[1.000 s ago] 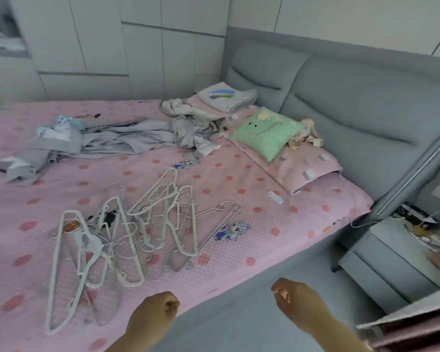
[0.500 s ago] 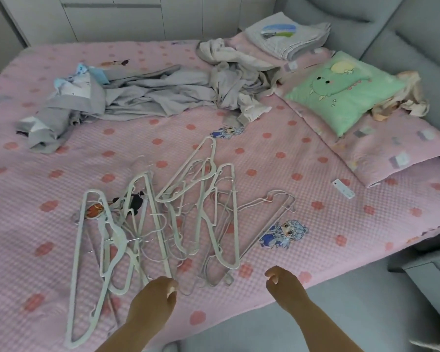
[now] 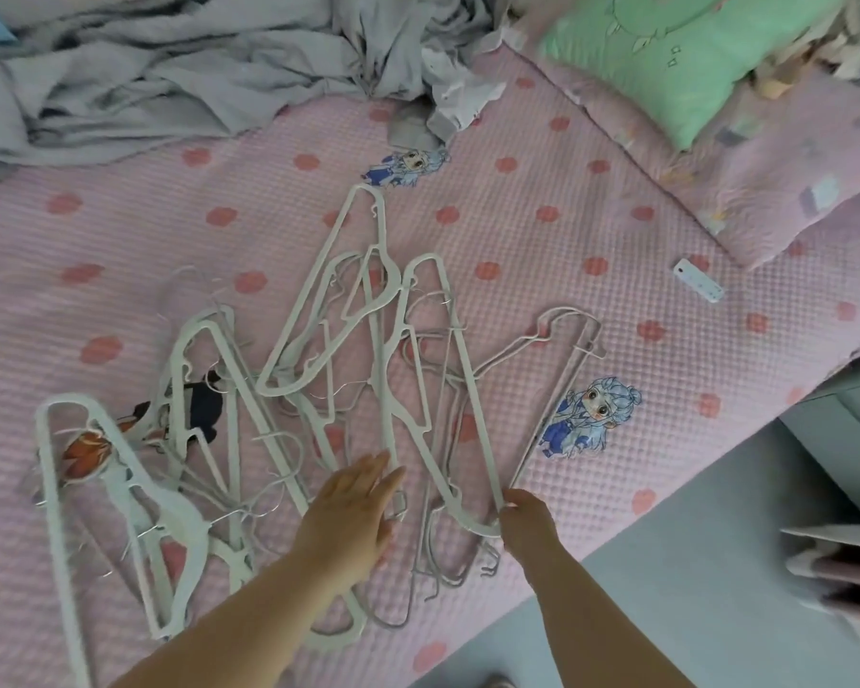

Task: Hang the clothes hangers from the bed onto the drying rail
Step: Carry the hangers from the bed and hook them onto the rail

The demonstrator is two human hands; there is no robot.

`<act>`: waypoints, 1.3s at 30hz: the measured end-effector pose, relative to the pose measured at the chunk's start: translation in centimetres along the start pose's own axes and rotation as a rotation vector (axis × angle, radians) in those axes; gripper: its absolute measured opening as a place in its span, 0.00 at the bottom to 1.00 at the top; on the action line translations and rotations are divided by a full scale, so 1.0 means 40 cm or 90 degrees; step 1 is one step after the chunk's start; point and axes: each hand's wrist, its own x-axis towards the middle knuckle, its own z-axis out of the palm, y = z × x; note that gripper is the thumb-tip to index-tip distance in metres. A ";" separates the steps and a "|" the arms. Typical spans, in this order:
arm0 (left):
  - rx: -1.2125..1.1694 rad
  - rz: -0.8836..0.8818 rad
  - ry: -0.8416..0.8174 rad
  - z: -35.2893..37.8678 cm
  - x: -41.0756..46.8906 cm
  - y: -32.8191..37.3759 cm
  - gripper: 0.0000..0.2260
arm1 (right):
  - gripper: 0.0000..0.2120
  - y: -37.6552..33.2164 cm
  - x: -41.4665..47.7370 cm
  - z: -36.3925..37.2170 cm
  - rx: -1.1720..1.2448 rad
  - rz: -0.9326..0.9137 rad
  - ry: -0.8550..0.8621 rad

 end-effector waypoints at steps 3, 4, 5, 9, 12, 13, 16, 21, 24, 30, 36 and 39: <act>0.065 0.105 -0.021 0.008 0.036 -0.022 0.21 | 0.14 -0.016 0.015 0.033 0.020 0.034 -0.005; 0.105 0.110 -0.037 0.005 0.042 -0.025 0.20 | 0.12 -0.013 0.019 0.041 0.034 0.043 -0.016; 0.113 0.133 -0.038 0.011 0.050 -0.026 0.21 | 0.11 -0.013 0.016 0.046 0.044 0.045 -0.023; 0.140 0.217 -0.115 -0.011 0.089 0.016 0.21 | 0.06 -0.006 0.011 0.041 0.101 0.047 0.053; 0.156 0.241 -0.127 0.001 0.105 0.019 0.24 | 0.07 0.011 0.025 0.037 0.189 0.112 0.096; 0.155 0.248 -0.135 0.000 0.103 0.017 0.25 | 0.09 0.011 0.030 0.038 0.215 0.129 0.082; 0.190 0.219 -0.085 0.014 0.104 0.008 0.26 | 0.07 0.004 0.050 0.049 0.166 0.100 0.064; 0.212 0.184 -0.086 0.014 0.105 -0.003 0.26 | 0.06 0.021 0.078 0.029 0.061 0.084 0.149; 0.206 0.188 -0.076 0.018 0.099 -0.031 0.25 | 0.10 0.039 0.084 -0.024 0.064 0.083 0.195; 0.237 0.119 -0.173 0.012 0.093 -0.024 0.25 | 0.15 0.029 0.090 -0.105 -0.030 0.063 0.312; 0.251 0.089 -0.213 -0.007 0.105 -0.014 0.26 | 0.16 0.040 0.071 -0.198 -0.150 0.026 0.358; 0.237 0.076 -0.228 -0.020 0.110 -0.003 0.25 | 0.16 0.071 0.044 -0.271 -0.194 0.051 0.369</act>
